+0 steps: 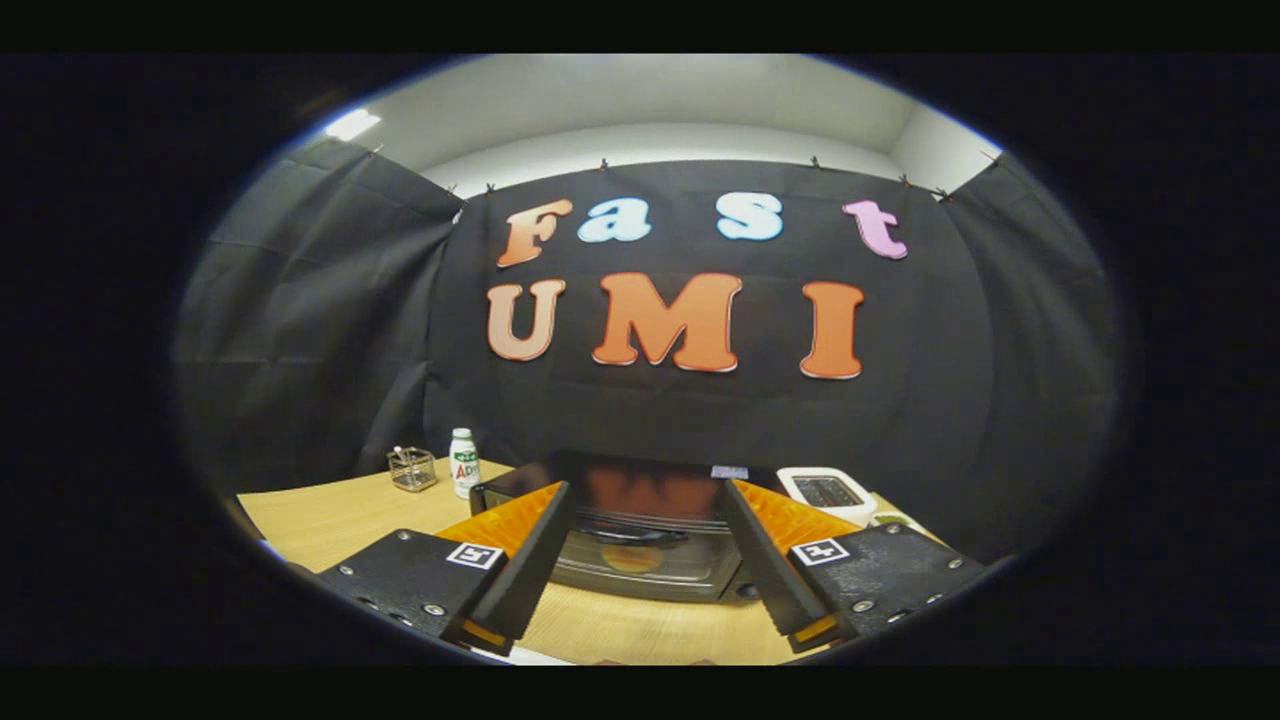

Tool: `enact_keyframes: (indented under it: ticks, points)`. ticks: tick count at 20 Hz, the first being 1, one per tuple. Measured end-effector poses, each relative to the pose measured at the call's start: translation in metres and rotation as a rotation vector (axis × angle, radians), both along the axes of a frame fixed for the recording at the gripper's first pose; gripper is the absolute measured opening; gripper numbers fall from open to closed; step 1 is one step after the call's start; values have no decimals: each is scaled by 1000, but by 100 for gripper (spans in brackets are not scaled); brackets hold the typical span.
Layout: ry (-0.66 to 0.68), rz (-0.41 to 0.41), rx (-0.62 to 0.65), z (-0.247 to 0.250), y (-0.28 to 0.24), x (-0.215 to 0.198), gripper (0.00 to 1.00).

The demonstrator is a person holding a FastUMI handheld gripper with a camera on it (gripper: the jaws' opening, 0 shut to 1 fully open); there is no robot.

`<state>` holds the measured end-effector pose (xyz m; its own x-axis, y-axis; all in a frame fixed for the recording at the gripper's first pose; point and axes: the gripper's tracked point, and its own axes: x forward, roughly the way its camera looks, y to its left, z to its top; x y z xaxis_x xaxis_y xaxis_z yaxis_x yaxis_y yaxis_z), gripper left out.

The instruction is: Open the toaster oven, put the food inside, and close the toaster oven door.

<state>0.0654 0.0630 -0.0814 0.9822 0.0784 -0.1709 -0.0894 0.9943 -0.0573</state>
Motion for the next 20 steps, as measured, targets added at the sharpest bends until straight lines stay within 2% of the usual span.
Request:
enact_keyframes:
  ticks: [4,9,20]
  points:
    - [-110,1,-51,59,-8,-22,91]
    - [-174,21,-43,104,-15,-40,94]
    - [-234,34,0,143,-29,-51,94]
